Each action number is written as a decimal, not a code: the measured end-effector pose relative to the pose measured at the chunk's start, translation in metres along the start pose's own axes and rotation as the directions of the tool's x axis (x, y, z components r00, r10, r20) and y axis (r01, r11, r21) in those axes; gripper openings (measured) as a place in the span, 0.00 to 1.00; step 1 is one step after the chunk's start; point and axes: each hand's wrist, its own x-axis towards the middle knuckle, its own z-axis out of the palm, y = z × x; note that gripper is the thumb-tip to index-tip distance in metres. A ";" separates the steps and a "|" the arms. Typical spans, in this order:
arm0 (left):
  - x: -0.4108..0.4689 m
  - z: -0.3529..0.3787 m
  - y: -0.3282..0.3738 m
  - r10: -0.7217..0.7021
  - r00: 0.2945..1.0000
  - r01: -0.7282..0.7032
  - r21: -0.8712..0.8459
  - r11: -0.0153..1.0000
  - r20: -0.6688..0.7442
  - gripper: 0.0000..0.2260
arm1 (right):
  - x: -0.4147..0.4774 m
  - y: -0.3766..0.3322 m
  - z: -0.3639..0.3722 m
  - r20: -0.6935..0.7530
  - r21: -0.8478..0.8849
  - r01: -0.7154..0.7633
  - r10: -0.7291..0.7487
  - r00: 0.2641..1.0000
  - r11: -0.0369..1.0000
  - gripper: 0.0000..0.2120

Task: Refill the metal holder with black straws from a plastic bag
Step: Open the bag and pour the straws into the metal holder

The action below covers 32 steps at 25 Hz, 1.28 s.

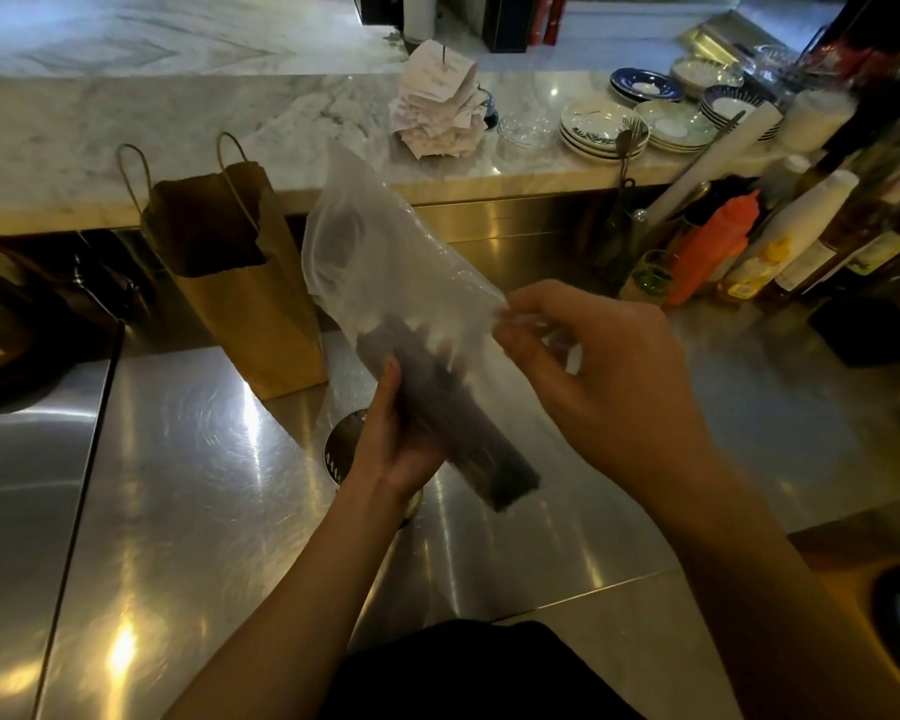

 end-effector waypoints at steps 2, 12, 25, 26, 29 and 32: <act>0.004 -0.016 0.000 -0.022 0.990 0.027 -0.033 0.999 0.142 0.40 | -0.002 0.005 -0.005 0.039 0.027 -0.070 0.069 0.997 0.997 0.15; 0.014 -0.015 -0.030 0.071 0.996 -0.066 -0.102 0.993 0.044 0.49 | -0.054 0.076 0.000 0.168 0.785 -0.444 0.542 0.824 0.432 0.34; -0.005 0.005 -0.117 0.214 0.977 -0.213 -0.051 0.976 0.020 0.26 | -0.124 0.156 0.010 0.526 0.704 -0.613 0.317 0.789 0.358 0.19; -0.013 0.000 -0.115 0.230 0.973 -0.230 -0.025 0.973 0.006 0.28 | -0.127 0.158 0.008 0.529 0.711 -0.612 0.309 0.790 0.346 0.19; -0.033 -0.017 -0.109 0.294 0.952 -0.292 0.033 0.956 -0.089 0.30 | -0.132 0.158 0.008 0.499 0.740 -0.600 0.351 0.793 0.304 0.18; -0.048 -0.026 -0.104 0.333 0.933 -0.321 0.103 0.941 -0.135 0.23 | -0.139 0.150 0.011 0.461 0.762 -0.572 0.366 0.808 0.304 0.24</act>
